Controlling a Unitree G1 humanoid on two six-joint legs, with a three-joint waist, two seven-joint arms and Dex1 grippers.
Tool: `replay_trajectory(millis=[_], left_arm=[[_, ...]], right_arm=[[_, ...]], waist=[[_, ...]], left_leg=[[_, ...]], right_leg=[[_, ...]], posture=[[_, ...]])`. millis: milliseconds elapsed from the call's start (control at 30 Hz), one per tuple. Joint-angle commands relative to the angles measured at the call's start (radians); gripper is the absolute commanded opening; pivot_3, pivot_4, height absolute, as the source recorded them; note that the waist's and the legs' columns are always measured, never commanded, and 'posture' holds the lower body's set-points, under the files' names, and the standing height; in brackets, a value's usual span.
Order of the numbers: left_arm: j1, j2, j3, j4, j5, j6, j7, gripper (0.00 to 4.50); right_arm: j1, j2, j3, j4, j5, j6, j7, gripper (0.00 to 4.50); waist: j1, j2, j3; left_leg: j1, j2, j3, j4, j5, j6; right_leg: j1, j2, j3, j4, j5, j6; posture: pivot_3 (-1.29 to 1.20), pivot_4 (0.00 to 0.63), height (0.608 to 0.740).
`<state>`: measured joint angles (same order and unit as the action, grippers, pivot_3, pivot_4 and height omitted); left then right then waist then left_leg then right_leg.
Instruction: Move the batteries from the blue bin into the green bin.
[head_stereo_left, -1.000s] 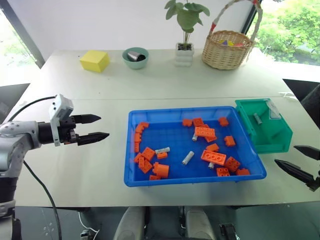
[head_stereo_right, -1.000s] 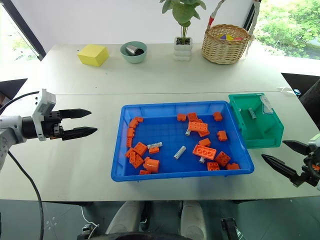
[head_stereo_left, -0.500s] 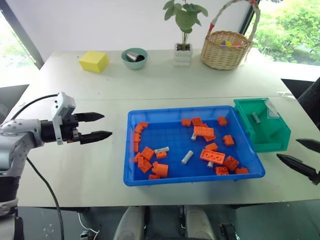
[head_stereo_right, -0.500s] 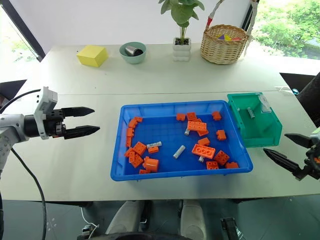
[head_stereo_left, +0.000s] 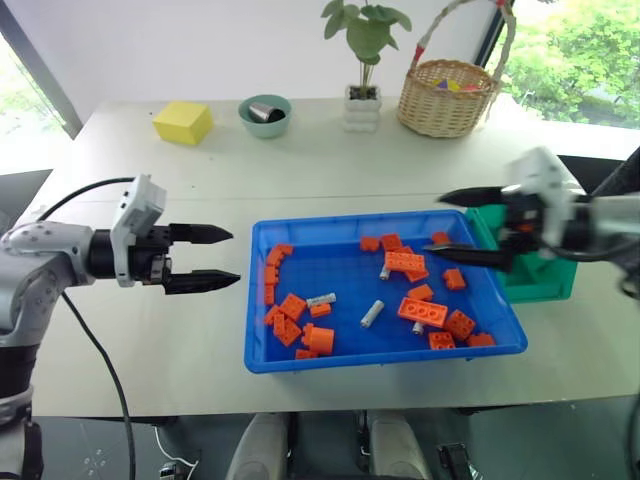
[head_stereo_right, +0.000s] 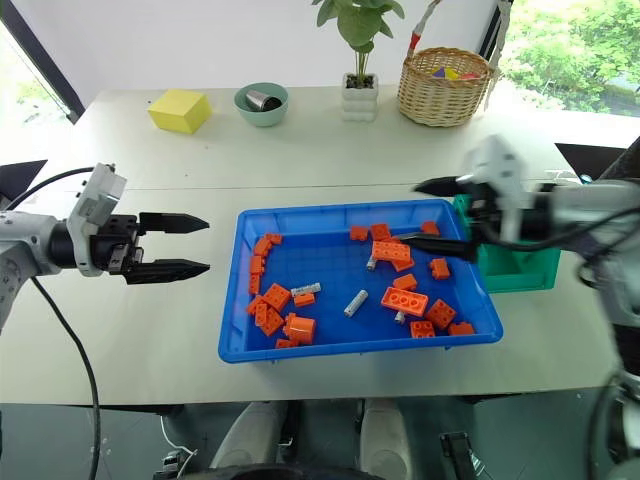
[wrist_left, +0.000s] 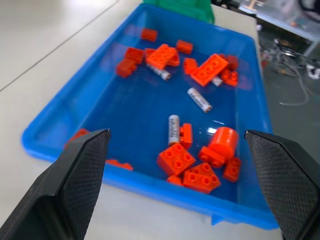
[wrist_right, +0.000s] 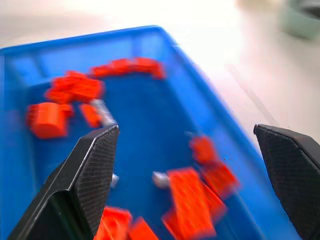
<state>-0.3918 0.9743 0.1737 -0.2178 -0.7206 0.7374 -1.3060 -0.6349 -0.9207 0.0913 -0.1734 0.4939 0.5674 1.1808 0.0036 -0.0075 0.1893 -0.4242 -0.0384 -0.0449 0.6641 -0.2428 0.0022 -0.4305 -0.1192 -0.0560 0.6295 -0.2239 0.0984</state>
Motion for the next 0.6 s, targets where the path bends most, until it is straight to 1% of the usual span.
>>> replay_trajectory(millis=[33, 167, 267, 367, 433, 600], left_arm=[[0.01, 0.03, 0.029, -0.059, -0.034, 0.01, -0.008, 4.5], [0.038, 0.037, 0.062, -0.086, -0.048, 0.02, 0.025, 4.5], [0.062, 0.042, 0.085, -0.103, -0.063, 0.029, 0.043, 4.5], [0.085, 0.045, 0.103, -0.12, -0.074, 0.032, 0.058, 4.5], [0.097, 0.042, 0.114, -0.132, -0.084, 0.035, 0.072, 4.5], [0.104, 0.041, 0.123, -0.144, -0.097, 0.038, 0.093, 4.5]], right_arm=[[-0.107, 0.084, 0.146, 0.122, -0.13, -0.103, 0.062, 4.43], [-0.185, 0.21, 0.278, 0.331, -0.282, -0.277, 0.099, 4.43], [-0.198, 0.268, 0.319, 0.426, -0.342, -0.387, 0.135, 4.43], [-0.208, 0.315, 0.345, 0.501, -0.387, -0.472, 0.16, 4.43], [-0.214, 0.356, 0.353, 0.554, -0.417, -0.526, 0.151, 4.43], [-0.215, 0.408, 0.343, 0.599, -0.45, -0.582, 0.153, 4.43]], waist=[[0.001, 0.0, 0.0], [0.002, -0.001, 0.0], [0.002, -0.001, 0.0], [-0.001, -0.001, 0.0], [-0.008, -0.001, 0.0], [-0.019, -0.001, 0.0]], left_leg=[[0.0, 0.0, 0.0, 0.0, 0.0, 0.0], [0.0, -0.001, 0.0, 0.0, 0.0, 0.0], [0.0, -0.001, 0.0, 0.001, 0.0, 0.0], [0.0, -0.001, 0.0, 0.001, 0.0, 0.0], [0.0, -0.001, 0.0, 0.001, 0.001, -0.001], [0.001, -0.001, -0.002, 0.0, 0.002, -0.003]], right_leg=[[0.0, 0.0, 0.0, 0.0, 0.0, 0.0], [0.0, 0.0, 0.0, 0.0, 0.0, 0.001], [0.0, 0.001, 0.0, 0.001, 0.0, 0.001], [-0.001, 0.001, 0.0, 0.002, 0.001, 0.001], [0.0, 0.001, 0.0, 0.002, 0.001, 0.001], [0.0, 0.001, 0.0, 0.003, 0.001, 0.001]], posture=[[0.0, 0.15, 0.702], [0.0, 0.15, 0.702], [0.0, 0.15, 0.702], [0.0, 0.15, 0.702], [0.0, 0.15, 0.702], [0.0, 0.15, 0.702]])
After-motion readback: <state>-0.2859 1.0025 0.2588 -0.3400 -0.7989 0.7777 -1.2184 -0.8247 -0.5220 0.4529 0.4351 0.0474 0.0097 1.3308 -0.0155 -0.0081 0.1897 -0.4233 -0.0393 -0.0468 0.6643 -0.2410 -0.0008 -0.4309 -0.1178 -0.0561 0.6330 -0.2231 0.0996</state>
